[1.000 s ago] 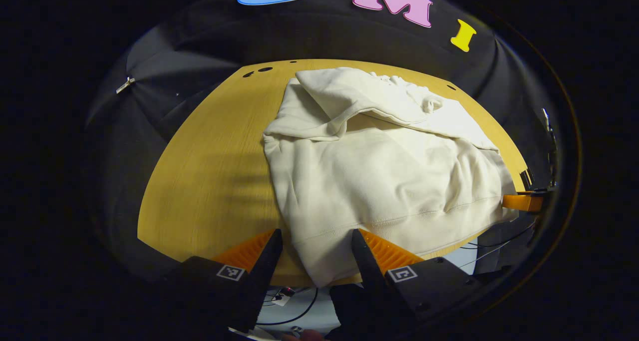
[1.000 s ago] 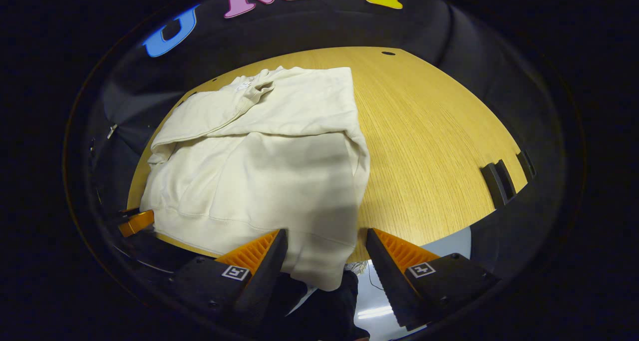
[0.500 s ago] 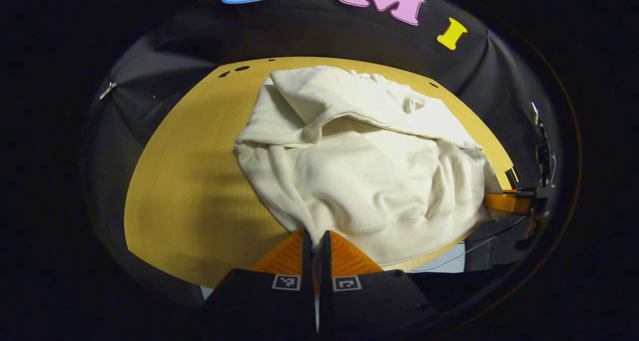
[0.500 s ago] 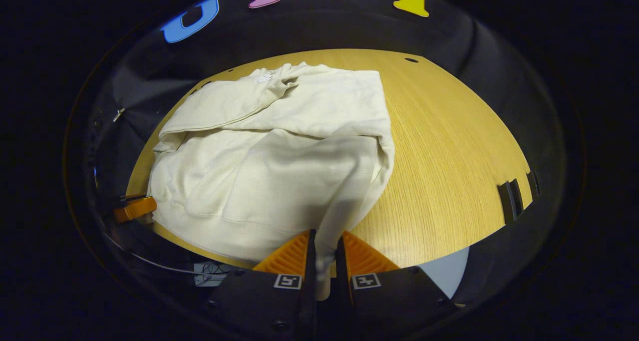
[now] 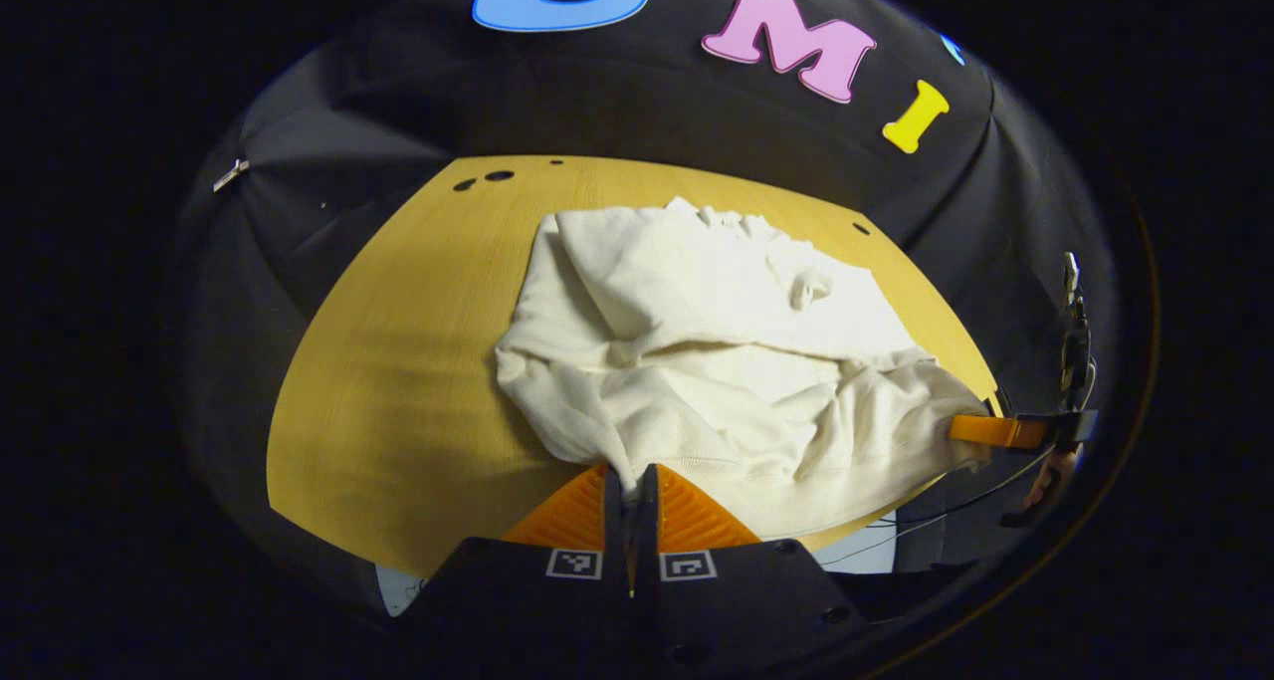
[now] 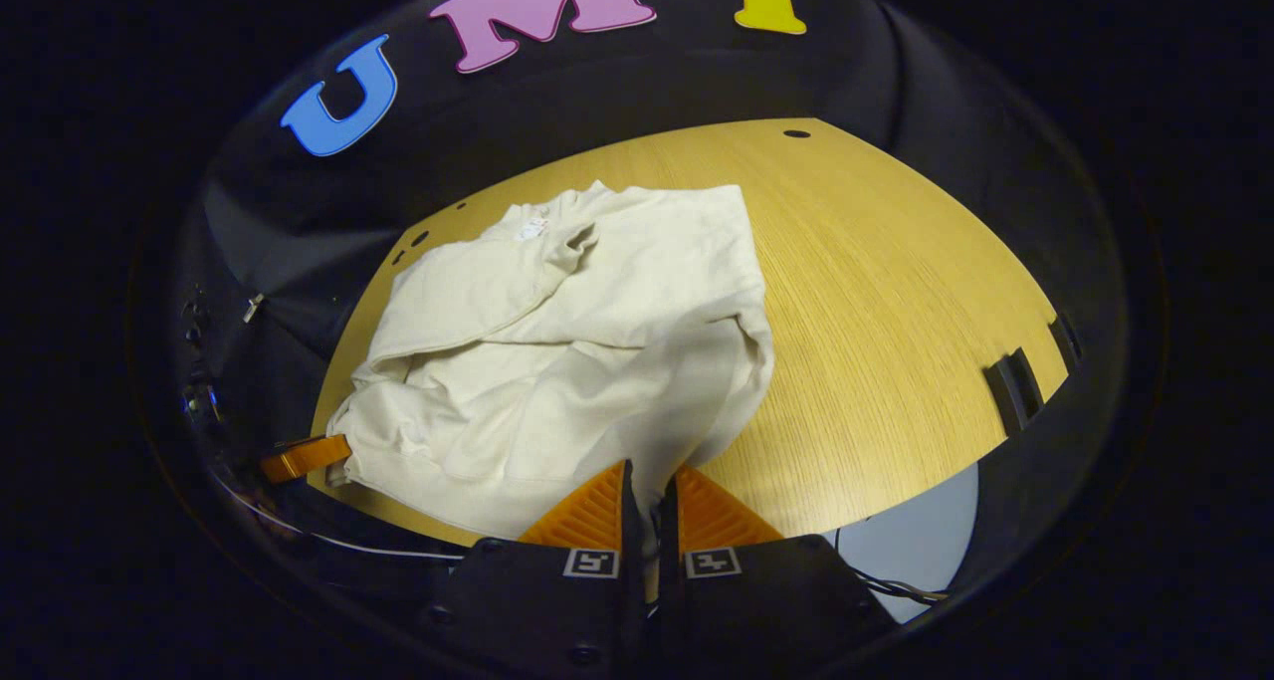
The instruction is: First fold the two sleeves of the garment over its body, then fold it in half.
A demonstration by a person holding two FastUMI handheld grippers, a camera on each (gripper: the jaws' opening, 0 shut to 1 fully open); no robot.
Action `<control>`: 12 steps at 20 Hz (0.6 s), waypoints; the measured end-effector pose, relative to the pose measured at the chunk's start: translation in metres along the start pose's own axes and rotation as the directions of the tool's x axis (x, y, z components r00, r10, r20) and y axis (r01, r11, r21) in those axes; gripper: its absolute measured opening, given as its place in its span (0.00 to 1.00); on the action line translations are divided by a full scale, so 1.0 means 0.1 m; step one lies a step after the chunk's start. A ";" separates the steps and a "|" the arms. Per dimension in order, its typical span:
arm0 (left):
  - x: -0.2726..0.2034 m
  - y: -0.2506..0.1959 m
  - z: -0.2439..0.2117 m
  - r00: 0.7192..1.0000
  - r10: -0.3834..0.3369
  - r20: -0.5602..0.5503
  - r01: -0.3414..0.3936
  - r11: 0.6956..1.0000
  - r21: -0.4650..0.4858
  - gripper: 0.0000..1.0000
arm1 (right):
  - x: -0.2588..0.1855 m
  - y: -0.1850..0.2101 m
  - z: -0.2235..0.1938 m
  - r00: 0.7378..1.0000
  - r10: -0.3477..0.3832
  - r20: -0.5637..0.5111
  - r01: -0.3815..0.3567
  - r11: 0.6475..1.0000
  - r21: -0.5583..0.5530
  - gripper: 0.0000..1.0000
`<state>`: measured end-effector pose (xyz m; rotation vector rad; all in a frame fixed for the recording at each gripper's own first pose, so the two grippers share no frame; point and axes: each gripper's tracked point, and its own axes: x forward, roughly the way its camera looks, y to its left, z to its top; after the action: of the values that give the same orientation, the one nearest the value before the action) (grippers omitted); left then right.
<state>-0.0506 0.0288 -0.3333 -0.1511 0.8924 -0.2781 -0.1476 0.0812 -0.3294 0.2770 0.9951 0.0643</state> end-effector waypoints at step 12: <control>0.20 0.10 1.31 0.981 -0.010 0.196 0.021 0.998 -0.056 0.06 | 0.28 0.24 1.53 0.973 0.036 0.230 -0.055 0.996 0.074 0.09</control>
<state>0.0660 0.0339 -0.2691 -0.2350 0.7048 -0.2476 -0.0028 0.0790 -0.2680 0.3725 0.7634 0.0331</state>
